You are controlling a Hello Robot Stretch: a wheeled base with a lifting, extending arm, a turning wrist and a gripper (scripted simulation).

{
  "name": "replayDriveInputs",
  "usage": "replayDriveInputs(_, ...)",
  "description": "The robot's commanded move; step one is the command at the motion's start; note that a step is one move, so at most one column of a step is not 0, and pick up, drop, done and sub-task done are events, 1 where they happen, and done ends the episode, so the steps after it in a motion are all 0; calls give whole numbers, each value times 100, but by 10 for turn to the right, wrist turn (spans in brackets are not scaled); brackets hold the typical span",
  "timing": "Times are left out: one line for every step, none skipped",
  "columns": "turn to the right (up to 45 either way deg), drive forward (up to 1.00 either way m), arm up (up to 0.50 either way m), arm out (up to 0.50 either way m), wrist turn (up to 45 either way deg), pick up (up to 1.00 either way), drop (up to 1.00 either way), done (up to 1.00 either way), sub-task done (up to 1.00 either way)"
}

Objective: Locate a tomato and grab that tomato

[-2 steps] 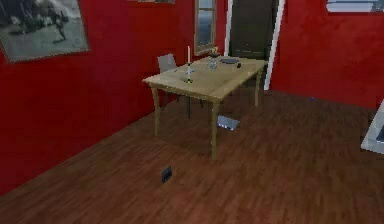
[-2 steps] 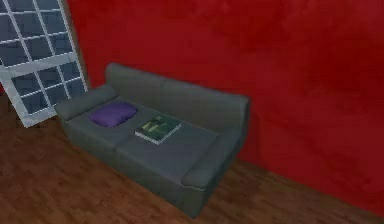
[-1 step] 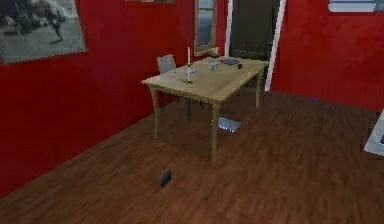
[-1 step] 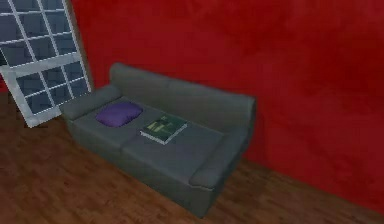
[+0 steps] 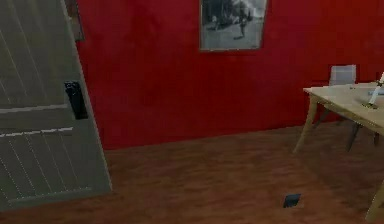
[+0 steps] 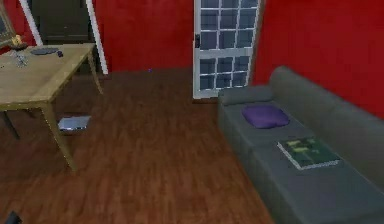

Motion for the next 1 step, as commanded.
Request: replayDriveInputs(-390,0,0,0,0,0,0,0,0)
